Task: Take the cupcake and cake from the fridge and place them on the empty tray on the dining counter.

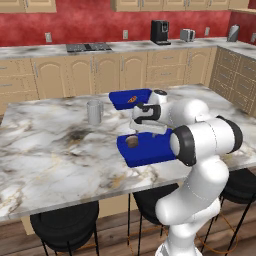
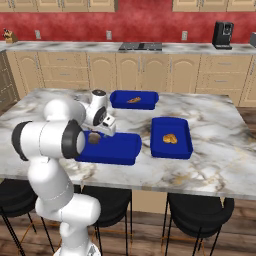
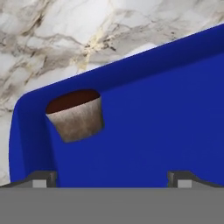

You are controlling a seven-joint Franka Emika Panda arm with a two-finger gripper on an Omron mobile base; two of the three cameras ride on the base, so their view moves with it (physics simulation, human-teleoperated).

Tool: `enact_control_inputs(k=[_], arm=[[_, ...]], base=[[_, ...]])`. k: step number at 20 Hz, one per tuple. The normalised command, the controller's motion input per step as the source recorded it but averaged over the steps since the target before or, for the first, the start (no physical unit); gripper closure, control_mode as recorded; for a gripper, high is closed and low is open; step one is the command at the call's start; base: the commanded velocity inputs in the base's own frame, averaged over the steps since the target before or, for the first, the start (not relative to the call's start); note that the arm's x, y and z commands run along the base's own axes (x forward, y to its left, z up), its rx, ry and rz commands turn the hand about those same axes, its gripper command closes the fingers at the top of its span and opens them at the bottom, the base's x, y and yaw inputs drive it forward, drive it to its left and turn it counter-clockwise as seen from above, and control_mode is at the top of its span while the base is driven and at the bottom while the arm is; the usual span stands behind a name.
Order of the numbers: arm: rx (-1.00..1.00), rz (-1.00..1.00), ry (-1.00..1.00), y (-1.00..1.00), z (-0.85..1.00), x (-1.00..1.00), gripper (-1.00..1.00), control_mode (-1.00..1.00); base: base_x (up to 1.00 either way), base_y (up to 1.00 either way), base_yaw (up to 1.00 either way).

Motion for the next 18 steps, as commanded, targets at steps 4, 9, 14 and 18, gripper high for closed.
enact_control_inputs(k=[4, 9, 14, 18], arm=[[0.0, 0.02, 0.0, 0.0, -0.21, 0.19, -1.0, -1.0], [0.0, 0.02, 0.0, 0.07, -0.35, 0.32, -1.0, -1.0], [0.0, 0.01, 0.0, 0.13, -0.36, 0.3, -1.0, -1.0], [0.0, 0.02, 0.0, 0.0, -0.54, 0.06, -1.0, -1.0]], base=[[0.0, 0.0, 0.0], [0.0, 0.0, 0.0], [0.0, 0.0, 0.0], [0.0, 0.0, 0.0]])
